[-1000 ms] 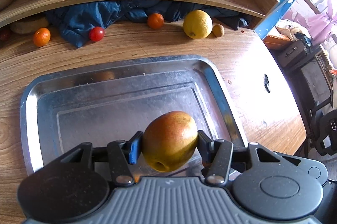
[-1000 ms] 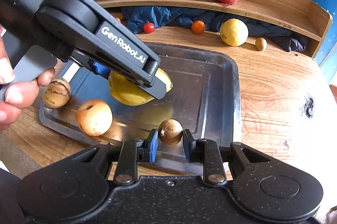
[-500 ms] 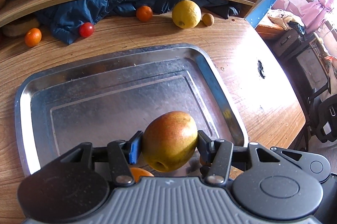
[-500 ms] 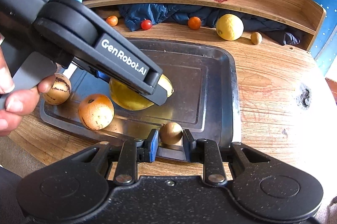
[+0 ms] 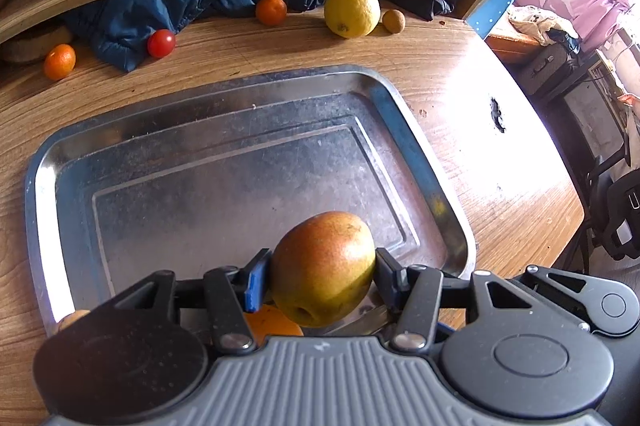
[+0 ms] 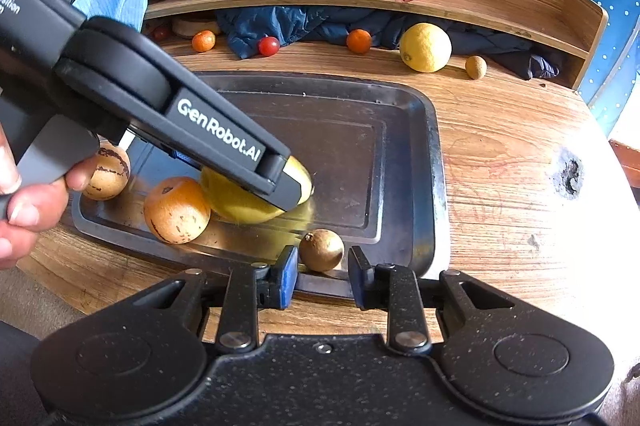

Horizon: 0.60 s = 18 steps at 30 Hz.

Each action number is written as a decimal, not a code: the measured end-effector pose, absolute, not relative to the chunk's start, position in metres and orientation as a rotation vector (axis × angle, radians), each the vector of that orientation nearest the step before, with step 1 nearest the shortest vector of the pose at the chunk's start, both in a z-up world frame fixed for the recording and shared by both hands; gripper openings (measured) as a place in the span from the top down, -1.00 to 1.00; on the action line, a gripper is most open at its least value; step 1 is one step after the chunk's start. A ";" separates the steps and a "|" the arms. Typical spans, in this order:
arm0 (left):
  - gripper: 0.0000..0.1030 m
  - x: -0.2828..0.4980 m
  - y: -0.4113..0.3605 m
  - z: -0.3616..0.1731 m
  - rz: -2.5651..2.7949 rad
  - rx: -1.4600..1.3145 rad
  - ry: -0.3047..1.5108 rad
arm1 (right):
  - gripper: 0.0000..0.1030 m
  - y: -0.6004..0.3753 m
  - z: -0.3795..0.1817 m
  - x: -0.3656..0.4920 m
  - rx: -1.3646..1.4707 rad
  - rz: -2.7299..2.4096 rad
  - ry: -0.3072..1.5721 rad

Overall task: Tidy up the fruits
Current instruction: 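Open the left tool to drop the pear while the right tool releases the brown fruit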

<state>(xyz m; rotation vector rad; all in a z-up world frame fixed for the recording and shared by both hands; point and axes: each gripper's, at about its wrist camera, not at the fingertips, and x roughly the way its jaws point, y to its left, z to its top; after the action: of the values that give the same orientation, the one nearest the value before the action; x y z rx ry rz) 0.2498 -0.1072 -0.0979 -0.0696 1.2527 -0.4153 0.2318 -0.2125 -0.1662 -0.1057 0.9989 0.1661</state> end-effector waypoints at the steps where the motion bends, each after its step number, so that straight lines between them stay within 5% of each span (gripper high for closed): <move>1: -0.12 0.249 -0.107 -0.098 -0.416 -0.070 1.251 | 0.44 -0.212 -0.166 0.232 -0.106 0.163 0.999; 11: -0.10 0.245 -0.103 -0.090 -0.436 -0.089 1.227 | 0.38 -0.211 -0.160 0.226 -0.101 0.148 0.986; 18: -0.29 0.239 -0.095 -0.078 -0.434 -0.090 1.188 | 0.01 -0.211 -0.153 0.220 -0.084 0.134 0.976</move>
<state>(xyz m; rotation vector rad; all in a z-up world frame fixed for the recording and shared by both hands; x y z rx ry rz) 0.2389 -0.0953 -0.0779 -0.0895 1.1885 -0.4344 0.2204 -0.2110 -0.1530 -0.0837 0.9765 0.1338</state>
